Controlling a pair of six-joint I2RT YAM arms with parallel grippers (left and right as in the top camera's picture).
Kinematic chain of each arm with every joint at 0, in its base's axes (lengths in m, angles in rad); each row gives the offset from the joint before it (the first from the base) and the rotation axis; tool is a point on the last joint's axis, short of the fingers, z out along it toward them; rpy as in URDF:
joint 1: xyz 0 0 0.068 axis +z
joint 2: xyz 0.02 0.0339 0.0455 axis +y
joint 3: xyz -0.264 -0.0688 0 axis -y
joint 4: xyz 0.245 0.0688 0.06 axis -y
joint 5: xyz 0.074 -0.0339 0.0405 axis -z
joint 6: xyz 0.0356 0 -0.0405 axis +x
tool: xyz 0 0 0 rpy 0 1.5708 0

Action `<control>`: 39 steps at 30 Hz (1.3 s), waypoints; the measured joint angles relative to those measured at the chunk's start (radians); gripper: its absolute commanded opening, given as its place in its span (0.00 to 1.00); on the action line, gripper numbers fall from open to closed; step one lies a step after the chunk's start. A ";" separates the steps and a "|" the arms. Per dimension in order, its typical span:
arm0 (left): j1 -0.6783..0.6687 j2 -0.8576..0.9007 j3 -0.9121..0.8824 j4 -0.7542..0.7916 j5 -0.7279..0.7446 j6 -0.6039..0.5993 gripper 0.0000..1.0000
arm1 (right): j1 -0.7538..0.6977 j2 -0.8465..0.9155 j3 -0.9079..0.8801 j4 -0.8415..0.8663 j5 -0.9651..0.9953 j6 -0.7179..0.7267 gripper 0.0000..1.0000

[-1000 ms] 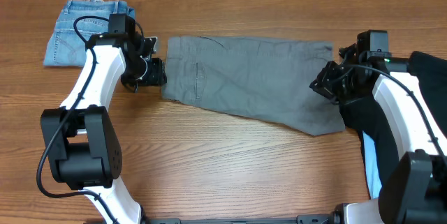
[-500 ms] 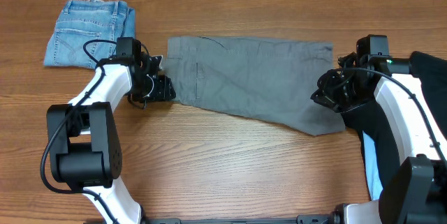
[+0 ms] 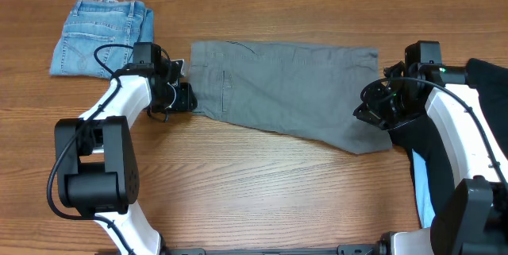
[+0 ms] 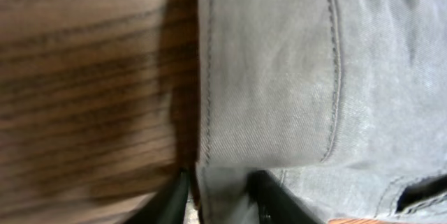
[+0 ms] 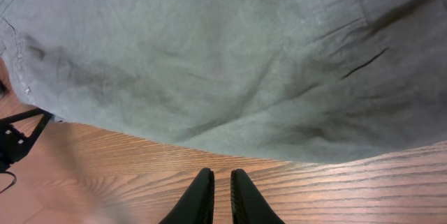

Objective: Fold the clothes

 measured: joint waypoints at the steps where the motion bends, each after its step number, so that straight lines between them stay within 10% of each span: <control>1: -0.001 0.000 0.000 -0.008 -0.002 -0.002 0.09 | 0.000 0.000 0.000 0.000 -0.001 0.000 0.13; 24: 0.175 -0.031 0.104 -0.385 -0.204 -0.005 0.04 | 0.005 -0.002 -0.256 0.175 -0.021 0.005 0.16; 28: 0.157 -0.031 0.105 -0.387 -0.210 -0.005 0.04 | 0.041 -0.002 -0.369 0.237 -0.066 0.005 0.45; 33: 0.143 -0.031 0.105 -0.388 -0.215 -0.005 0.04 | 0.080 -0.002 -0.446 0.288 -0.051 0.038 0.05; 39: 0.145 -0.031 0.106 -0.434 -0.289 -0.011 0.04 | 0.079 -0.002 -0.452 0.296 0.064 0.144 0.04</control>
